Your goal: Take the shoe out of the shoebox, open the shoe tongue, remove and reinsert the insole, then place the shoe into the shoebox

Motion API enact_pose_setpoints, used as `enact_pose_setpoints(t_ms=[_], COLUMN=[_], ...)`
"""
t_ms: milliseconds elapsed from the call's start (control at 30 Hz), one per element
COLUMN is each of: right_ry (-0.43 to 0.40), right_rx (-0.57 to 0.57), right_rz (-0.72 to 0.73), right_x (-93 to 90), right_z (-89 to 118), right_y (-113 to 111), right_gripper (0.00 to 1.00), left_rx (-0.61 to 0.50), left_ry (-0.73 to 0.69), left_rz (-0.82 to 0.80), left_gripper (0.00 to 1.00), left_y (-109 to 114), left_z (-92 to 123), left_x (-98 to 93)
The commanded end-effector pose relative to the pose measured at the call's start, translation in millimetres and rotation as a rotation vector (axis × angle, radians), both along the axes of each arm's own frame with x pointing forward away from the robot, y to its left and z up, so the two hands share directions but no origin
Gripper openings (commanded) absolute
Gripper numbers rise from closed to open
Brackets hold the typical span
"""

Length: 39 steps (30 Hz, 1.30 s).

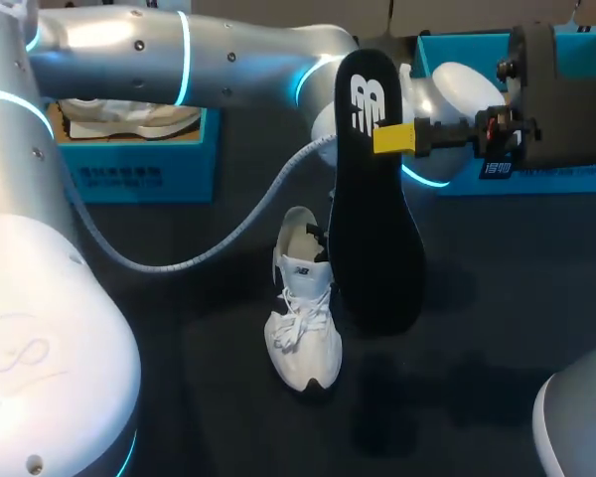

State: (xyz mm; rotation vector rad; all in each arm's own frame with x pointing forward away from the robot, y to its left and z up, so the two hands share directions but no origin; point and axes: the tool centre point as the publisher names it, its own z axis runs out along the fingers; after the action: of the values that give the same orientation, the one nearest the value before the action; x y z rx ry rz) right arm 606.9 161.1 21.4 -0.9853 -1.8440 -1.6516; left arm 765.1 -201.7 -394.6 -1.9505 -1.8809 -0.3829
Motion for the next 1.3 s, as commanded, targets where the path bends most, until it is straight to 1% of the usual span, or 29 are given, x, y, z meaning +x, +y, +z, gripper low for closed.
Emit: enact_pose_setpoints(t_ms=[33,67,100,267,467,733,967,1167,1300], right_ry=[0.002,0.002,0.002,0.002,0.002,0.002,0.002,0.002,0.002], right_rx=[-0.002,-0.002,-0.002,-0.002,-0.002,-0.002,-0.002,-0.002,-0.002], right_rz=[0.001,0.001,0.001,0.001,0.001,0.001,0.001,0.001,0.001], right_x=[2.0,2.0,2.0,2.0,2.0,2.0,2.0,2.0,2.0], right_z=[0,0,0,0,0,0,0,0,0], right_y=[3,3,3,3,3,3,3,3,3], right_gripper=[0.0,0.0,0.0,0.0,0.0,0.0,0.0,0.0,0.0], left_rx=[0.004,-0.004,-0.018,-0.072,-0.19,-0.364,-0.501,-0.661,-0.746], left_ry=[0.004,0.007,0.017,0.014,0.052,0.097,0.119,0.147,0.161], left_rz=[0.0,0.002,-0.003,0.026,0.085,0.153,0.209,0.226,0.217], left_gripper=[0.51,0.88,1.0,1.0,1.0,1.0,1.0,1.0,1.0], left_y=[0,0,0,-2,-5,-9,-12,-13,-13], left_z=[-3,-2,1,13,28,61,85,113,129], left_x=[-4.6,-5.0,-5.4,-4.5,-1.2,5.4,11.3,13.6,12.7])
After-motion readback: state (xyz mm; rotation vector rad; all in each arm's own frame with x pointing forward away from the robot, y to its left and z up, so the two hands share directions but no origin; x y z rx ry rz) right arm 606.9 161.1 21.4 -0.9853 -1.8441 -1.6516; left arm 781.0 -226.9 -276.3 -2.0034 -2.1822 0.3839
